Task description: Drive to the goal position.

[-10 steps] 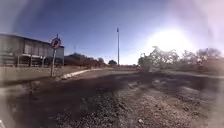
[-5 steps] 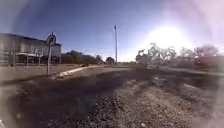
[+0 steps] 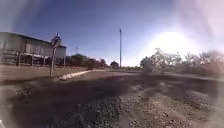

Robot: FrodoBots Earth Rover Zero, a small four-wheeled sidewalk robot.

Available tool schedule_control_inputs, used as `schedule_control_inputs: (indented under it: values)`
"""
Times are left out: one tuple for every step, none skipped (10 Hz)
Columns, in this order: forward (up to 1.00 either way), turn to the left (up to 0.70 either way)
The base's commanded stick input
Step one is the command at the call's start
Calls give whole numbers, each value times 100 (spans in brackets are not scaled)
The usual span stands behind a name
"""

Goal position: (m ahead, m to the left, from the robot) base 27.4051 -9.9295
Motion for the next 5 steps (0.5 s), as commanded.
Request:
schedule_control_inputs:
  values:
    - [44,0]
    - [44,0]
    - [44,0]
    - [44,0]
    - [44,4]
